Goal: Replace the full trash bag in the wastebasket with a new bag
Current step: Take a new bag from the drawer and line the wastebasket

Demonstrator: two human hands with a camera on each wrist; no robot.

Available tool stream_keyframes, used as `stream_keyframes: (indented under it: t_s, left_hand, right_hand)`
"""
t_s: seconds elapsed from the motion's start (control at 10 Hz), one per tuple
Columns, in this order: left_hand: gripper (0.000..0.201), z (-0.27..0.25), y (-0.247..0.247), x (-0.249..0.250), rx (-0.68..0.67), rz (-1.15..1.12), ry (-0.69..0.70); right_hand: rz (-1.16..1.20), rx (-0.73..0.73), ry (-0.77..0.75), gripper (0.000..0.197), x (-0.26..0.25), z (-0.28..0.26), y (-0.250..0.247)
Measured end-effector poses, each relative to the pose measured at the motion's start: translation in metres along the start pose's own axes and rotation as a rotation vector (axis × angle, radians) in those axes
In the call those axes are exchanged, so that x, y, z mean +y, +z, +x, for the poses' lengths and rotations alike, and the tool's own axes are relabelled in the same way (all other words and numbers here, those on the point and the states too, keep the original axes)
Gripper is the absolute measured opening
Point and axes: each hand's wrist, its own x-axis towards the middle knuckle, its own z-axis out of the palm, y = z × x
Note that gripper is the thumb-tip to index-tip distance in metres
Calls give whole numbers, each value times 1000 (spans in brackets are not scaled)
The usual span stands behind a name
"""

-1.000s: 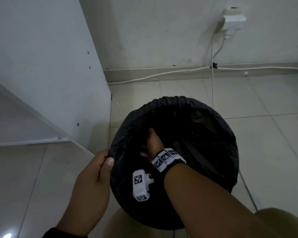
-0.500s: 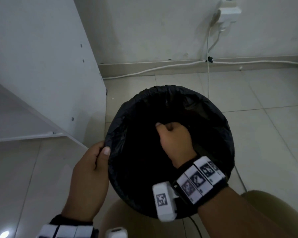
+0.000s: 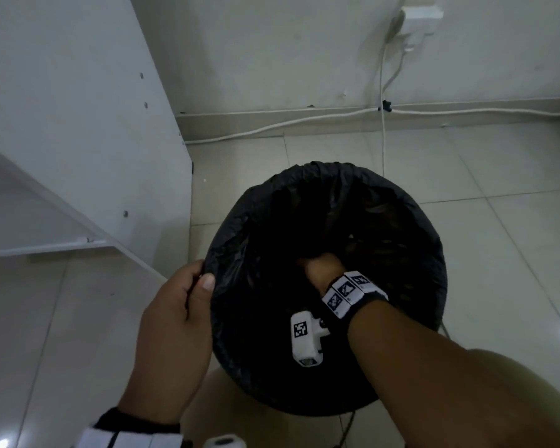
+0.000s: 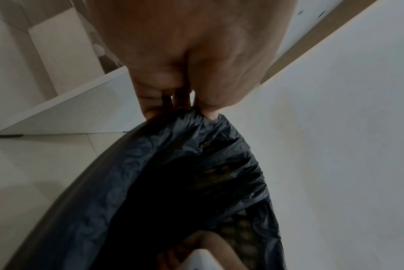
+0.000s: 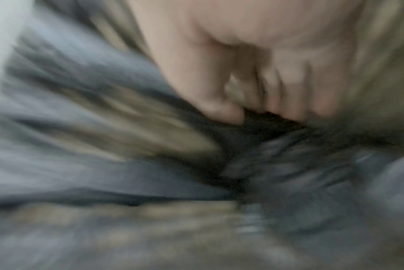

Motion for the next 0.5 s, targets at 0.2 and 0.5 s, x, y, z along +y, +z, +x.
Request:
stream_keyframes:
  t_s: [0.2,0.5]
  left_hand:
    - [25,2,-1,-3,-2,-10,1]
    - [26,-13,4,-2,-1,24,86]
  right_hand:
    - [874,59,22,28,-23,-19,-14]
    - [-216,-42,-226,67,-28,19,8]
